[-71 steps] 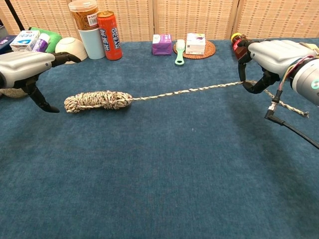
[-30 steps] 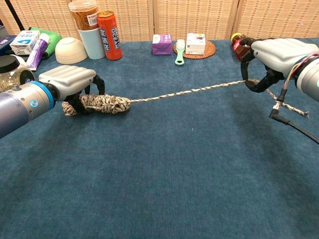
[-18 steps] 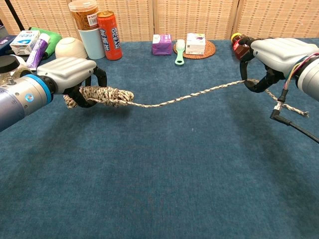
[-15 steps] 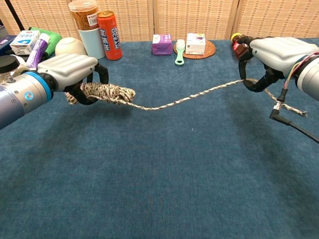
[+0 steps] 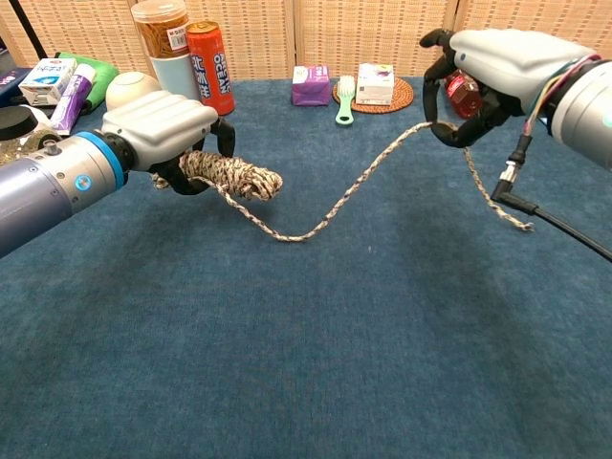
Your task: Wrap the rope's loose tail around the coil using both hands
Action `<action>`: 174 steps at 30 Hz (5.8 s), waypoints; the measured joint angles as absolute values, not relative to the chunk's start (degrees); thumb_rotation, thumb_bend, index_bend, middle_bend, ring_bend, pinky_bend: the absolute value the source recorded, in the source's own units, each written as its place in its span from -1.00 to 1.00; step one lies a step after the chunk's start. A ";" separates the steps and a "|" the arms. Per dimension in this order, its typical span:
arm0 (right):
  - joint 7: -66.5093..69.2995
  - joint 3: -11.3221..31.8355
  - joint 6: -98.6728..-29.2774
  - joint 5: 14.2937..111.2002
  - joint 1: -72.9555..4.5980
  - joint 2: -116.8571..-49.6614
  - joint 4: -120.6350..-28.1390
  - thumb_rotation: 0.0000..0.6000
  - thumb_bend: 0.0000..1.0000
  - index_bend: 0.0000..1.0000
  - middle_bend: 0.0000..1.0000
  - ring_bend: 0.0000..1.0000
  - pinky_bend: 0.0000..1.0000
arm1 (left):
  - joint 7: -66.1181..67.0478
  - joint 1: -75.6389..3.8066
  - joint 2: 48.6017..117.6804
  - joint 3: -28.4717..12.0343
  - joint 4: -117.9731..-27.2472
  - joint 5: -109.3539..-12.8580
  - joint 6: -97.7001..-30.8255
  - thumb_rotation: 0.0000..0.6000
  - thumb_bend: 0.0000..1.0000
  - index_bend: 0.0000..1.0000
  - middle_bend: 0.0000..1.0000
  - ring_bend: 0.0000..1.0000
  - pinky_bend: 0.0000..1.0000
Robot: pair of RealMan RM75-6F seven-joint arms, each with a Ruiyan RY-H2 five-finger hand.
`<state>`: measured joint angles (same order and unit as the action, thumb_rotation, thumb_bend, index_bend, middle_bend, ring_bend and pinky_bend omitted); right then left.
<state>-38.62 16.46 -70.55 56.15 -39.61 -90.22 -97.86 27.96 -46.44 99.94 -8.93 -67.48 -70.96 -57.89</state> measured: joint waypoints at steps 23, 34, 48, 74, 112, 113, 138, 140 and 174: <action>-47.18 34.34 -72.54 32.57 -54.12 -87.59 -107.07 1.00 0.05 0.26 -1.00 -1.00 -1.00 | 29.06 -47.50 100.91 -7.61 -67.29 -73.24 -56.40 1.00 -0.20 0.11 -0.28 -0.16 0.23; -48.59 38.40 -76.85 22.47 -61.11 -87.45 -107.45 1.00 0.07 0.26 -1.00 -1.00 -1.00 | 26.80 -47.57 100.78 -7.17 -67.77 -74.51 -55.75 1.00 -0.20 0.11 -0.28 -0.17 0.23; -47.96 38.97 -75.71 18.16 -65.12 -87.56 -98.06 1.00 0.09 0.27 -1.00 -1.00 -1.00 | 21.47 -46.76 97.42 -4.65 -71.87 -79.35 -56.24 1.00 -0.20 0.11 -0.29 -0.19 0.23; -44.62 32.00 -67.70 15.15 -65.00 -89.86 -79.65 1.00 0.09 0.27 -1.00 -1.00 -1.00 | 12.68 -45.08 88.81 -3.37 -82.33 -87.88 -61.83 1.00 -0.20 0.11 -0.29 -0.19 0.23; -33.79 15.53 -64.25 31.94 -53.57 -98.25 -78.92 1.00 0.14 0.27 -1.00 -1.00 -1.00 | 8.26 -45.49 89.28 -10.34 -87.39 -80.98 -61.77 1.00 -0.16 0.11 -0.29 -0.18 0.23; -33.50 15.25 -64.21 32.50 -53.29 -98.37 -79.21 1.00 0.14 0.27 -1.00 -1.00 -1.00 | 8.51 -45.46 89.49 -10.67 -87.33 -80.53 -61.97 1.00 -0.15 0.11 -0.29 -0.18 0.23; -30.66 11.18 -65.24 40.07 -46.60 -94.40 -93.62 1.00 0.15 0.26 -1.00 -1.00 -1.00 | 11.88 -46.96 94.50 -17.76 -83.25 -68.98 -62.12 1.00 -0.14 0.11 -0.29 -0.18 0.23; -30.32 10.85 -64.75 40.21 -46.22 -93.89 -94.58 1.00 0.16 0.26 -1.00 -1.00 -1.00 | 12.21 -47.30 94.78 -18.23 -82.95 -68.19 -61.92 1.00 -0.14 0.11 -0.29 -0.18 0.23; -23.64 10.47 -61.60 40.78 -44.60 -81.16 -125.90 1.00 0.21 0.27 -0.99 -1.00 -1.00 | 16.20 -52.36 104.46 -18.68 -68.87 -59.94 -56.81 1.00 -0.13 0.11 -0.29 -0.16 0.23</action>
